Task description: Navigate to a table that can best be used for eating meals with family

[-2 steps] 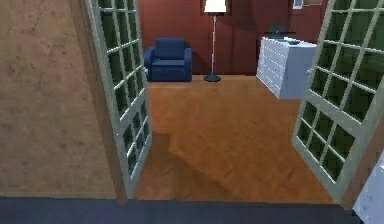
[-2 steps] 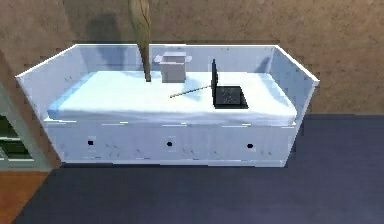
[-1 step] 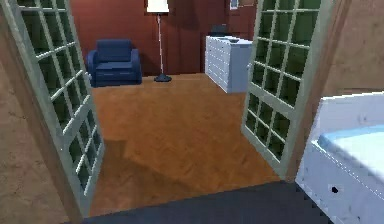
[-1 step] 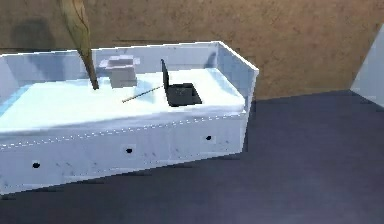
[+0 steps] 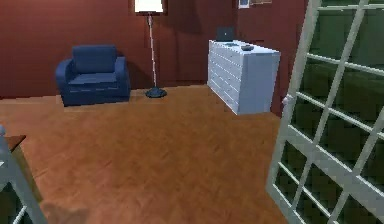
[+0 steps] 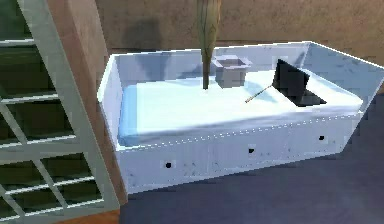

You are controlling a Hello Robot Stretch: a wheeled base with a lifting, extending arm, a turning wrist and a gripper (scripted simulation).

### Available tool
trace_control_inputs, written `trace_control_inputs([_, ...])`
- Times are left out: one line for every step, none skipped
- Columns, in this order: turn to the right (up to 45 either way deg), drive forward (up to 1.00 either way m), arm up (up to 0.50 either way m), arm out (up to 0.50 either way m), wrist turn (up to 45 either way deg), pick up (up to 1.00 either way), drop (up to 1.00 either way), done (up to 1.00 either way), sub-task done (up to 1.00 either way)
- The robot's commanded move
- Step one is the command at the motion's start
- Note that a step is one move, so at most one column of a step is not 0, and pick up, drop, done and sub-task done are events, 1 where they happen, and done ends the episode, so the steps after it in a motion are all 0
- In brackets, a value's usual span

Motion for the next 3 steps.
trace_control_inputs([30.0, 0.0, 0.0, 0.0, 0.0, 0.0, 0.0, 0.0, 0.0])
trace_control_inputs([0.0, 0.1, 0.0, 0.0, 0.0, 0.0, 0.0, 0.0, 0.0])
trace_control_inputs([-45.0, 0.0, 0.0, 0.0, 0.0, 0.0, 0.0, 0.0, 0.0])
